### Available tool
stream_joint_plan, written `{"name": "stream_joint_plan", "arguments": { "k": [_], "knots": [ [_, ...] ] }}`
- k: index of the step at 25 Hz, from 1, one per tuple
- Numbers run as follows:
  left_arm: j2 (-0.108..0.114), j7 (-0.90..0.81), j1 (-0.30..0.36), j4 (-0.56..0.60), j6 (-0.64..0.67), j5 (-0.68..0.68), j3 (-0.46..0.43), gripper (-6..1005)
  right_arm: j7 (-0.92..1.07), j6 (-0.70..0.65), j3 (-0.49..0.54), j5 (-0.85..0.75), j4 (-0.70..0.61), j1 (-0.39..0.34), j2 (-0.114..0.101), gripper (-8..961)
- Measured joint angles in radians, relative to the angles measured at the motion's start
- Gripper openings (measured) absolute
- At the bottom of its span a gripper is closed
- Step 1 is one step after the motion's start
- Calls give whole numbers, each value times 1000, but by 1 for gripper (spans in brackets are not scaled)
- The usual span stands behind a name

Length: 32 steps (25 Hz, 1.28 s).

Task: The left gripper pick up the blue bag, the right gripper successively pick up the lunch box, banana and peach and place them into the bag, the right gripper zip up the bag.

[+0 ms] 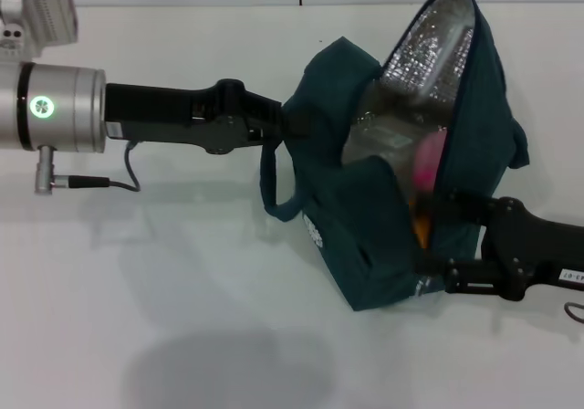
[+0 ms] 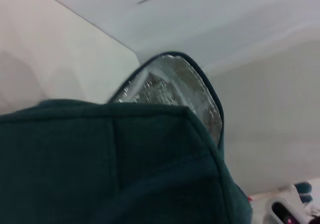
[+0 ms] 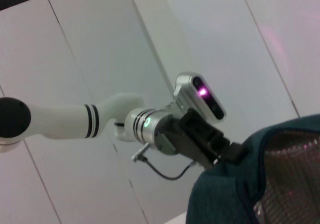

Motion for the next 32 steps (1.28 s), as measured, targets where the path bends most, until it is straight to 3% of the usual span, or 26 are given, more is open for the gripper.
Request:
{"name": "stream_joint_plan", "arguments": {
  "k": [9,16,23,32],
  "knots": [
    [2,42,-24,-59,-2,-11,-5,40,-21,-46,-6,12,3,0,3,820],
    [6,52,-5,-60,-29,-43,-6,41,-64,-155,0,11,-5,-89,-7,812],
    [4,57,0,-60,-54,-44,-6,41,-140,-66,-8,-21,65,-148,-13,804],
    [-10,78,1,-61,-82,-51,-6,42,-140,79,-24,-38,113,-103,-8,794]
  ]
}}
